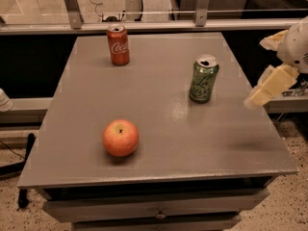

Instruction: Knock green can over

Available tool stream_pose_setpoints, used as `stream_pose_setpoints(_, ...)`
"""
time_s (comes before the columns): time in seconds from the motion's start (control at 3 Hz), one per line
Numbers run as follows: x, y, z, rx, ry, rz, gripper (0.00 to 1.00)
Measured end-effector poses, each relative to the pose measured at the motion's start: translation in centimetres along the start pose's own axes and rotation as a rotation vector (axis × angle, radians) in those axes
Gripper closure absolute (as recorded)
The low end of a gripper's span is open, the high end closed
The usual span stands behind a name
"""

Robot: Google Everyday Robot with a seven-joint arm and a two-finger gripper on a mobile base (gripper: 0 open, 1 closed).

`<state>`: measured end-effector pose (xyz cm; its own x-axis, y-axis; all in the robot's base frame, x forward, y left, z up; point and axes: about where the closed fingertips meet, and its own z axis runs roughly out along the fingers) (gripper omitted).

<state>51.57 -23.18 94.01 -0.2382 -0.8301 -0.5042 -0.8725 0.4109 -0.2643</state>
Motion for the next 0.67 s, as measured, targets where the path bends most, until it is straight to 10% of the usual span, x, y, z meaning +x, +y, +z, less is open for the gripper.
stream_pose_setpoints(0.67,-0.3,-1.4,5.4,-0.059,-0.247,0.200,0.00)
